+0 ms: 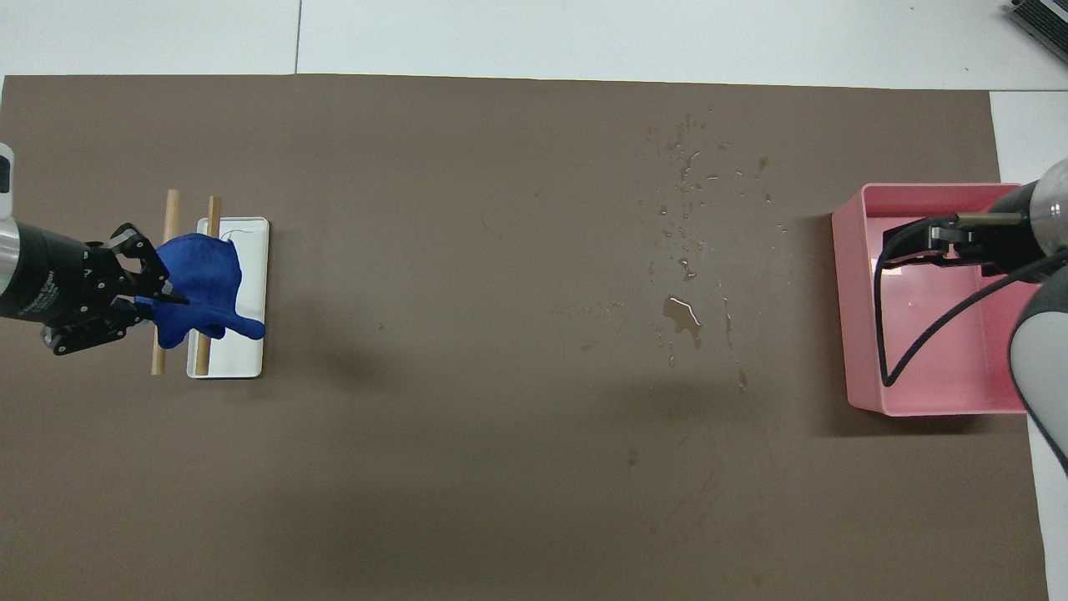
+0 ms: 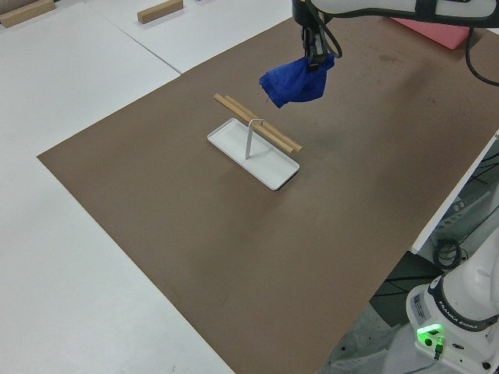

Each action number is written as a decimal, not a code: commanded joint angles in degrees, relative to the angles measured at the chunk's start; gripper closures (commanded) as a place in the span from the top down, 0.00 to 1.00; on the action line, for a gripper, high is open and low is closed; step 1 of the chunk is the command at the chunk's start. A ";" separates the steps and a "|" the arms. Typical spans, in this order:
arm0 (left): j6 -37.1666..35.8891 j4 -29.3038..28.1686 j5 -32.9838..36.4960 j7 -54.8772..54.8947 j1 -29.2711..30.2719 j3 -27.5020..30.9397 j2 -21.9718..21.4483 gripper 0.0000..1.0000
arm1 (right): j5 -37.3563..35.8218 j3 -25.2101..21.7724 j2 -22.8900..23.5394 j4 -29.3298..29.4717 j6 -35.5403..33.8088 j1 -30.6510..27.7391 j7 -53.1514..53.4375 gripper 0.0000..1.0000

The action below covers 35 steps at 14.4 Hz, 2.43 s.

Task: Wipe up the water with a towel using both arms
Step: 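Grasp the blue towel with the left gripper and gather it up, then lift the towel with the left gripper while the right gripper approaches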

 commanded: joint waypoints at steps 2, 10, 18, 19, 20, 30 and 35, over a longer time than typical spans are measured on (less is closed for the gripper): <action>1.00 -0.64 -0.86 -0.80 0.39 0.58 -1.10 0.00 | 0.48 0.44 0.05 0.42 -0.92 -0.78 -0.77 1.00; -0.58 -0.37 -0.78 -2.91 0.31 0.58 -1.10 0.00 | 0.48 0.44 0.05 0.42 -0.92 -0.78 -0.77 1.00; 0.39 -0.37 -8.33 -22.93 -1.10 -1.08 -1.10 0.00 | 0.48 0.44 -0.21 0.07 -1.09 -0.78 -1.29 1.00; 0.39 -0.46 -8.68 -25.13 -1.36 -1.44 -1.10 0.00 | 0.48 0.52 -0.48 -0.98 -0.48 -0.69 -0.77 1.00; 0.47 -0.55 -8.86 -27.67 -2.58 -2.05 -1.19 0.00 | 0.74 0.61 -0.65 -1.42 -0.39 -0.61 0.02 1.00; 6.97 -1.42 -10.35 -54.30 -13.57 -2.32 -1.10 0.00 | 23.05 1.32 0.83 -0.46 5.92 3.86 48.57 0.95; 11.09 -1.60 -15.01 -64.85 -17.70 -2.41 -1.02 0.00 | 32.82 1.32 3.12 -0.29 15.76 11.68 72.41 0.95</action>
